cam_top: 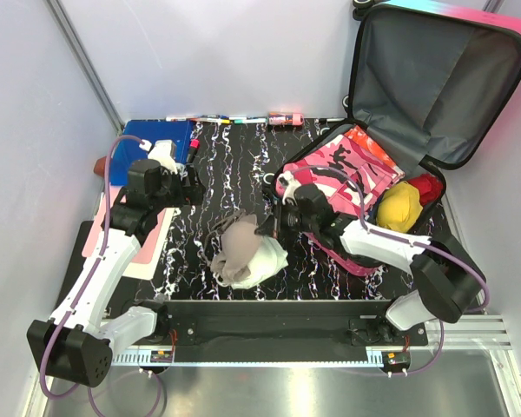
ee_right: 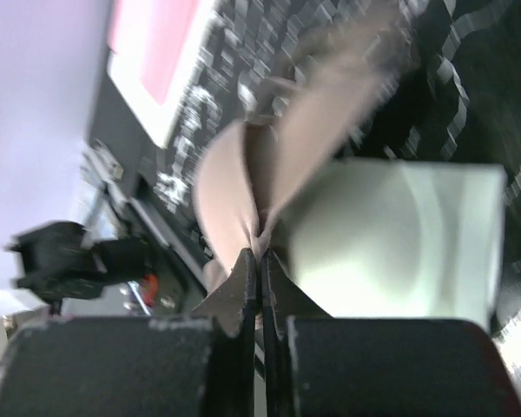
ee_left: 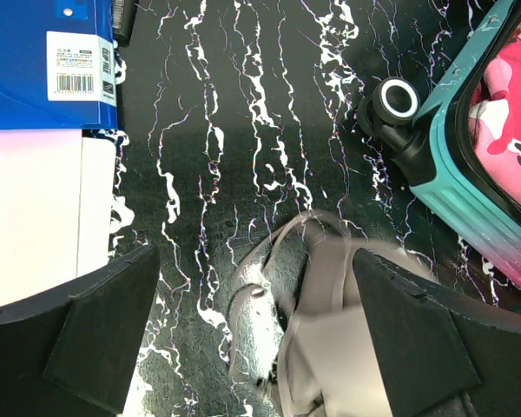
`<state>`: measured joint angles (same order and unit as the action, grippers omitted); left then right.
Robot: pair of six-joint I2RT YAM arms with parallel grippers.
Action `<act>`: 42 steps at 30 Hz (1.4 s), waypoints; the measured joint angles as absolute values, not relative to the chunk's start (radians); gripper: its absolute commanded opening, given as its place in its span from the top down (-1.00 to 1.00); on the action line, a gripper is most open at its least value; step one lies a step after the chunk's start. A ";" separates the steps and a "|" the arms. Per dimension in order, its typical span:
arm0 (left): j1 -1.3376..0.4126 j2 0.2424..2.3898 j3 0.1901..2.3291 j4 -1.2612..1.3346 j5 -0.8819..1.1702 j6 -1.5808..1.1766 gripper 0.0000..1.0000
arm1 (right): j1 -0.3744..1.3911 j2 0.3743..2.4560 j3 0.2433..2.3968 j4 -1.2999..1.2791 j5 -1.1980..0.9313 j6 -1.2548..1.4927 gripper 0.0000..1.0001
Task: Pack the luggage
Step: Pick up the clothes at the center of the board.
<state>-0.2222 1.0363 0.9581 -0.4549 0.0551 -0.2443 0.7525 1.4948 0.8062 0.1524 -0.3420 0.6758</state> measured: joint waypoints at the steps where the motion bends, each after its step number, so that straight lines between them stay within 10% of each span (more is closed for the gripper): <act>1: -0.222 1.036 0.958 -0.455 0.055 -0.244 -0.98 | 0.752 1.486 0.829 0.150 -0.342 0.677 1.00; 42: -0.222 1.036 0.958 -0.455 0.056 -0.244 -0.98 | 0.527 0.819 1.219 -0.408 0.310 0.253 1.00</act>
